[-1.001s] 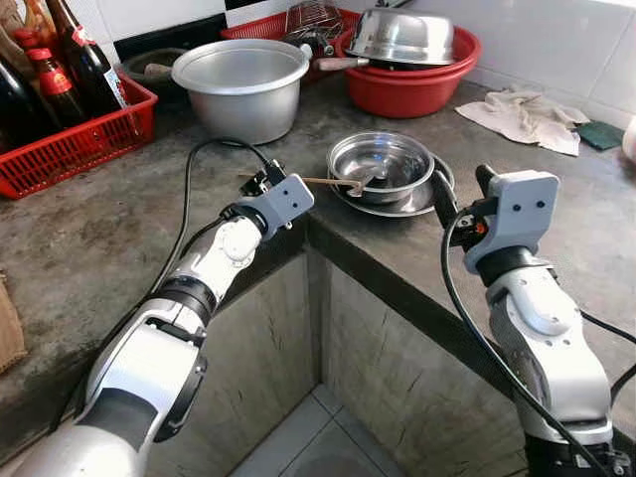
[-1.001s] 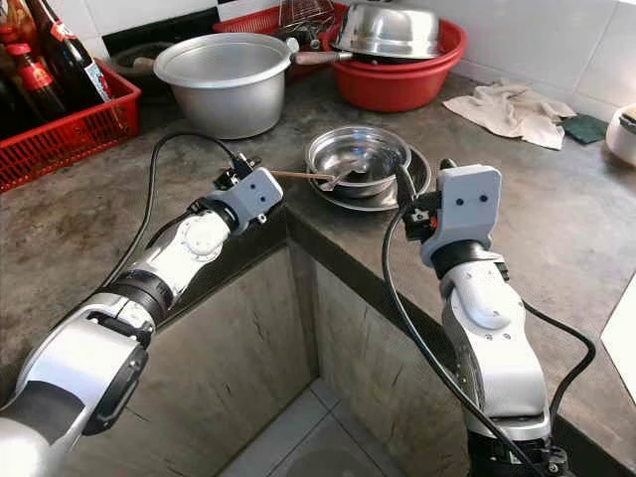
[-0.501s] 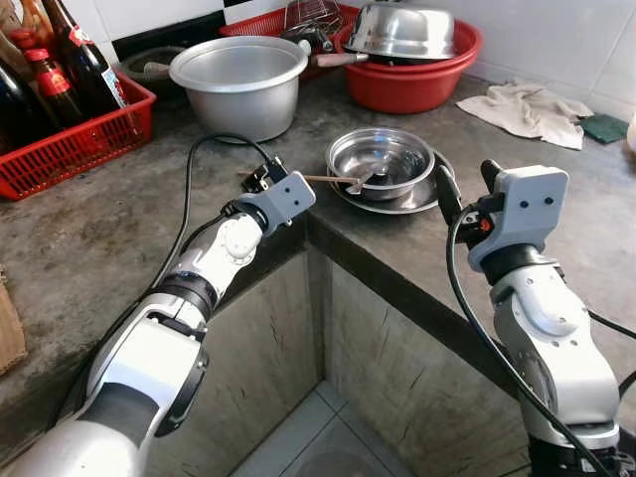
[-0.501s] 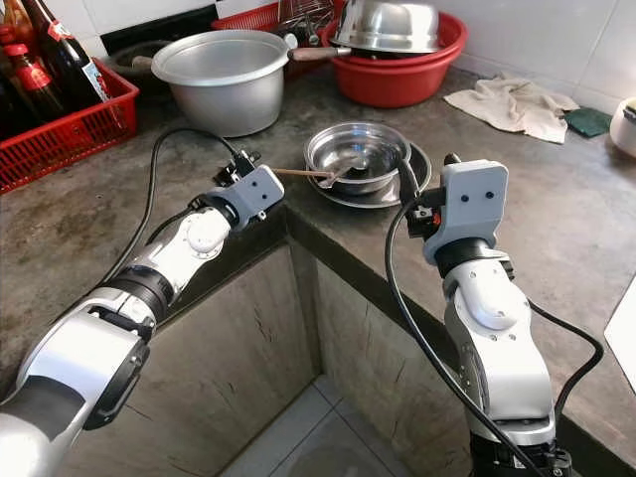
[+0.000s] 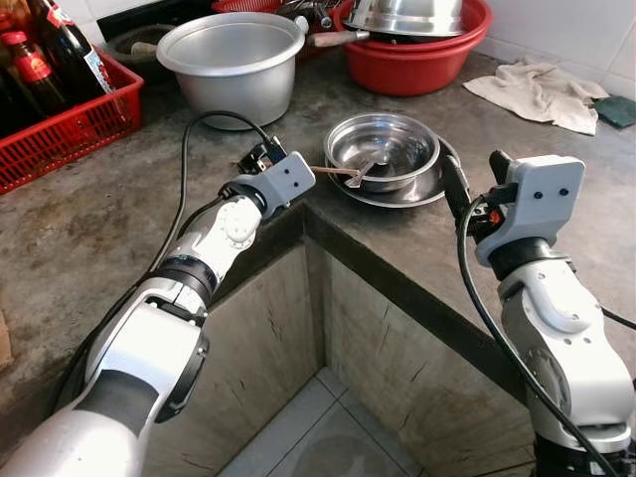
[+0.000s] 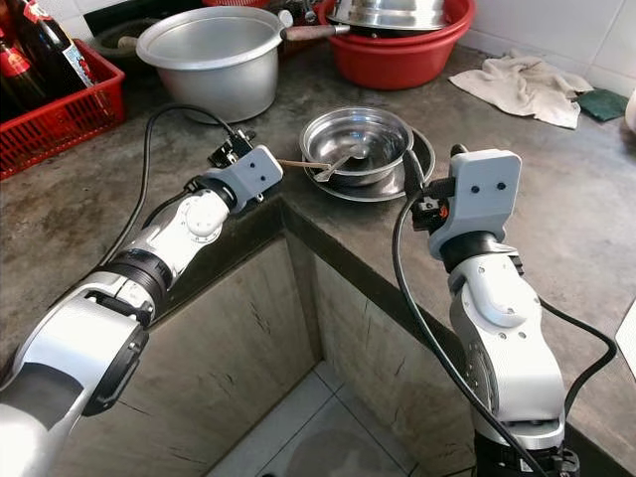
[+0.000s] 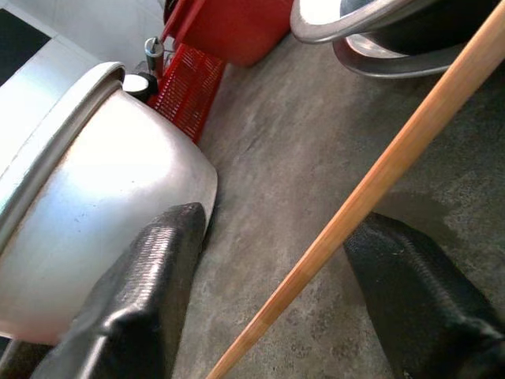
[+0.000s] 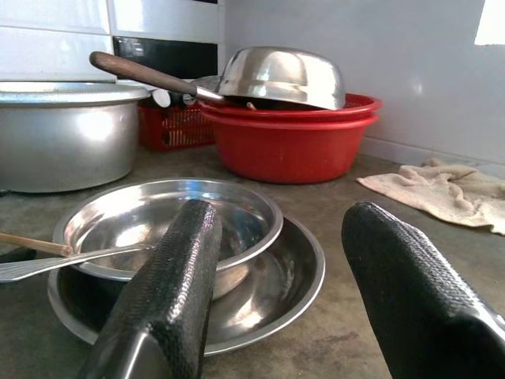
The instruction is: Kitchen organization
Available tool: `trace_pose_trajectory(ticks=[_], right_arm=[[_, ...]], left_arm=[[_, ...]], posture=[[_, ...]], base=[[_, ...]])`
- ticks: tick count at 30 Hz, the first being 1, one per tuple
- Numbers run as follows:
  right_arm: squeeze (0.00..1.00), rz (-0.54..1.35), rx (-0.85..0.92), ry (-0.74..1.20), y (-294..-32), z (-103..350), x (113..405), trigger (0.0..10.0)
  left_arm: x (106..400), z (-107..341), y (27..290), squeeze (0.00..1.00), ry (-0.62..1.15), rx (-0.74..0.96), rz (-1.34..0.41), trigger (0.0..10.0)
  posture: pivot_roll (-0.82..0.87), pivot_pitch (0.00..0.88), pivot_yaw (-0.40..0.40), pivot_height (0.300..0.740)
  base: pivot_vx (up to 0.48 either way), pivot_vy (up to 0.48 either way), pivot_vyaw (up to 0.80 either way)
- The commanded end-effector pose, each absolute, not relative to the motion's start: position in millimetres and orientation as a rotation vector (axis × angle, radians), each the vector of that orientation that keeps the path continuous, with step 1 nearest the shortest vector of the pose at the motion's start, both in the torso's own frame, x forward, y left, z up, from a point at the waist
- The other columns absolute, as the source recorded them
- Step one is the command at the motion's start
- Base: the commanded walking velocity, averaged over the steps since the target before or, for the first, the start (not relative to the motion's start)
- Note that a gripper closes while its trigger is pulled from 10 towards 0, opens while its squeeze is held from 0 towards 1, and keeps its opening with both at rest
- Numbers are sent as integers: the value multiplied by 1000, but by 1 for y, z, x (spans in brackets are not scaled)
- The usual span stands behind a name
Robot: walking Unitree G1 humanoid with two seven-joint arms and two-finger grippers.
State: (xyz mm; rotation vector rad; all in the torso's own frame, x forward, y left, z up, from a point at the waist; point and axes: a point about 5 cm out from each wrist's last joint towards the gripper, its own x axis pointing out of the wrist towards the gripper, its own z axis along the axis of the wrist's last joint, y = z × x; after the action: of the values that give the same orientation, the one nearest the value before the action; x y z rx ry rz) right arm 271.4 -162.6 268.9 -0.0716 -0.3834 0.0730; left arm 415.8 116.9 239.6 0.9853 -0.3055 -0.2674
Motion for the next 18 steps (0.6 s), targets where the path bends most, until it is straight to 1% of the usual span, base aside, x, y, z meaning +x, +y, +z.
trace_pose_trajectory(ticks=[1,2,18], right_arm=[[0,72,-74,-407,-163,276,266,10000],[0,71,-76,-406,-164,276,266,10000],[0,66,-83,-402,-165,279,267,10000]], left_arm=[[416,225,125,0,-229,1012,-268,2627],[416,226,125,0,-232,1011,-268,0],[416,226,128,0,-246,1043,-248,0]], posture=[[-35,265,18,740],[-36,264,16,740],[-32,264,11,740]], base=[[0,0,0],[0,0,0],[0,0,0]])
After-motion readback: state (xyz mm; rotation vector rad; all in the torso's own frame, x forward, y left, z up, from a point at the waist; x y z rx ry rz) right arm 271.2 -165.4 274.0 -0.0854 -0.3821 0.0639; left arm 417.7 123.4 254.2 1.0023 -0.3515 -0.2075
